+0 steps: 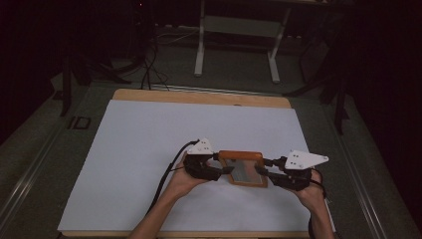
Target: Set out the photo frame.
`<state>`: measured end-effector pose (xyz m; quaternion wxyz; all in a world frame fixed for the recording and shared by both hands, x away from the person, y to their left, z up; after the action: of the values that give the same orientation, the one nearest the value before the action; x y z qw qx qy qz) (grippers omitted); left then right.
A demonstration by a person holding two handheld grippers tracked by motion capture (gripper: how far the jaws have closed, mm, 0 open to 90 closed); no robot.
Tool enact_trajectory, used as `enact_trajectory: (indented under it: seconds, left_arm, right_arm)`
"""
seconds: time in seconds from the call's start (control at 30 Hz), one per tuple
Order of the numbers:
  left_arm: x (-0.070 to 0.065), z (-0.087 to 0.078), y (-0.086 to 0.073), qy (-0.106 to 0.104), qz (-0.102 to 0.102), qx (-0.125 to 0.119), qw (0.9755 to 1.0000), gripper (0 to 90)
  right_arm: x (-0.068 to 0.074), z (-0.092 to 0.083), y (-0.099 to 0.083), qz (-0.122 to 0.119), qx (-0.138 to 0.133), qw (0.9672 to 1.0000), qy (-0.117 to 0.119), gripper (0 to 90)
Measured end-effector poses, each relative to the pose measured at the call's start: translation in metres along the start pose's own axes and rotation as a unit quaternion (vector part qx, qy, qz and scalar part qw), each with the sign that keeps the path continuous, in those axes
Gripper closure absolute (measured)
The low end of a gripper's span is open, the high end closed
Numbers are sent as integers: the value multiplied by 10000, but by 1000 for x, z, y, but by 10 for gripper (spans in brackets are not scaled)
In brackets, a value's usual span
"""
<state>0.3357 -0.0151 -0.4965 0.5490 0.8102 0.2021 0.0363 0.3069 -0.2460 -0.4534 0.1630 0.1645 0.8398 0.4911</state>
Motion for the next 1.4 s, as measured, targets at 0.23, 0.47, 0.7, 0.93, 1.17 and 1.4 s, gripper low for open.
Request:
enact_trajectory:
  seconds: [0.23, 0.47, 0.7, 0.93, 1.17, 1.4]
  left_arm:
    - [-4, 8, 3, 130, 364, 128, 9992, 602]
    - [-3, 11, 7, 187, 441, 228, 9986, 615]
    - [-2, 5, 9, 339, 480, 302, 9978, 609]
    - [-1, -15, 8, 392, 274, 141, 9988, 605]
    - [2, -35, 4, 561, 102, 154, 9983, 603]
    - [4, -49, 5, 692, 19, 194, 9974, 595]
  right_arm:
    - [-8, -5, -11, 149, 17, 9998, -123, 660]
    - [-14, -5, -16, 303, -3, 9995, -133, 652]
    - [-14, 0, -15, 303, -17, 9994, -138, 650]
    - [-8, 9, -4, 318, -149, 9994, -73, 649]
    - [-1, 26, 8, 288, -204, 9994, -48, 640]
    - [4, 36, 17, 304, -287, 9991, -43, 636]
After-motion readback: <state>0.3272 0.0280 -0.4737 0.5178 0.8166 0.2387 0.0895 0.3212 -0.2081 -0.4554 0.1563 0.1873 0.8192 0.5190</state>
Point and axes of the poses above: each handheld gripper's, and its own axes: z roughly forward along the jaws, y roughly out of its top, x roughly to its left, the point moved 4 cm from there along z, roughly forward along the jaws
